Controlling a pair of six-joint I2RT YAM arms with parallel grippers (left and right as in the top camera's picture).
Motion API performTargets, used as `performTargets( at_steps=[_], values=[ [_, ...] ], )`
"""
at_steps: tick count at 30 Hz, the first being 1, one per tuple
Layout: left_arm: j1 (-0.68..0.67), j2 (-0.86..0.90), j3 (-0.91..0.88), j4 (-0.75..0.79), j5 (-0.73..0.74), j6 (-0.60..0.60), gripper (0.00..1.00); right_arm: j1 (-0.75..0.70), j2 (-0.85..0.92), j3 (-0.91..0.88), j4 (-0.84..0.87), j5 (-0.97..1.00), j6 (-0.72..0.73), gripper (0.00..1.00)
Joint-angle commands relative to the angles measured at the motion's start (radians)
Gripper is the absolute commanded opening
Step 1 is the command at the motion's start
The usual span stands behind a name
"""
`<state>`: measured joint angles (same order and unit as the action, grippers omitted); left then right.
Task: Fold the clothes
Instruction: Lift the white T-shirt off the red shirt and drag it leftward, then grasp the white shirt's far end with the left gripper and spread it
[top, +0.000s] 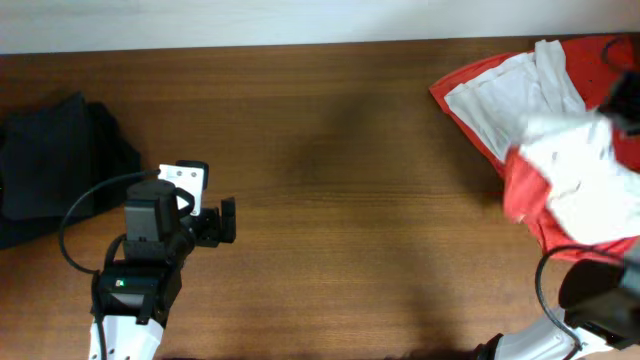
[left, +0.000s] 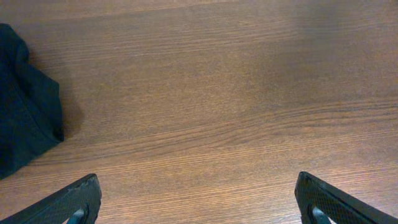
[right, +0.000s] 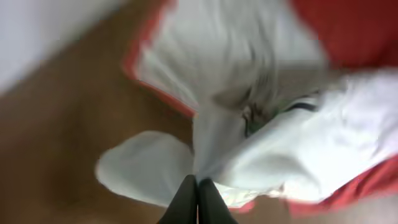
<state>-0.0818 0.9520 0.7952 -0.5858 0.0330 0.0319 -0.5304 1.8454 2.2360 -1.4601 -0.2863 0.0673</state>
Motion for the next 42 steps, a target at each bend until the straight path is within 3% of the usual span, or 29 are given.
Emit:
performTargets(
  at_steps=[1,2,7,11,14,18,23,27,29,30,31,35,39,42],
  values=[
    [0.006,-0.002,0.016,0.002,-0.004,-0.010,0.99,-0.001,-0.083,0.283,0.022,0.120,0.043,0.04],
    [0.006,-0.002,0.016,0.002,-0.004,-0.010,0.99,-0.001,-0.084,0.320,0.004,0.240,0.133,0.04],
    [0.006,-0.002,0.016,0.002,-0.004,-0.010,0.99,-0.001,-0.082,0.347,-0.007,0.395,0.230,0.04],
    [0.006,-0.002,0.016,0.002,-0.004,-0.010,0.99,0.071,-0.077,0.346,-0.047,-0.003,0.014,0.04],
    [0.006,-0.002,0.016,0.018,-0.004,-0.010,0.99,0.302,-0.070,0.343,-0.237,-0.037,-0.029,0.04],
    [0.006,-0.002,0.016,0.092,-0.005,-0.010,0.99,0.704,-0.035,0.299,-0.200,-0.068,0.072,0.04],
    [0.006,-0.002,0.016,0.140,-0.004,-0.010,0.99,0.969,0.129,0.266,-0.215,-0.013,0.104,0.04],
    [0.006,-0.002,0.016,0.142,-0.004,-0.010,0.99,1.075,0.264,0.266,-0.197,0.047,0.107,0.05],
    [0.006,-0.002,0.016,0.145,-0.003,-0.010,0.99,1.057,0.267,0.267,-0.149,0.203,0.106,0.15],
    [0.006,-0.002,0.016,0.153,-0.002,-0.010,0.99,1.030,0.255,0.268,-0.120,0.260,0.106,0.60],
    [0.006,-0.002,0.016,0.172,0.026,-0.010,0.99,0.979,0.241,0.268,-0.113,0.275,0.103,0.99],
    [0.006,0.088,0.015,0.246,0.233,-0.016,0.99,0.763,0.232,0.267,-0.239,0.261,0.117,0.99],
    [-0.020,0.413,0.015,0.301,0.418,-0.068,0.99,0.628,0.231,0.267,-0.239,0.220,0.117,0.99],
    [-0.028,0.601,0.016,0.381,0.424,-0.126,0.99,0.531,0.230,0.257,-0.239,0.218,0.165,0.99]
  ],
)
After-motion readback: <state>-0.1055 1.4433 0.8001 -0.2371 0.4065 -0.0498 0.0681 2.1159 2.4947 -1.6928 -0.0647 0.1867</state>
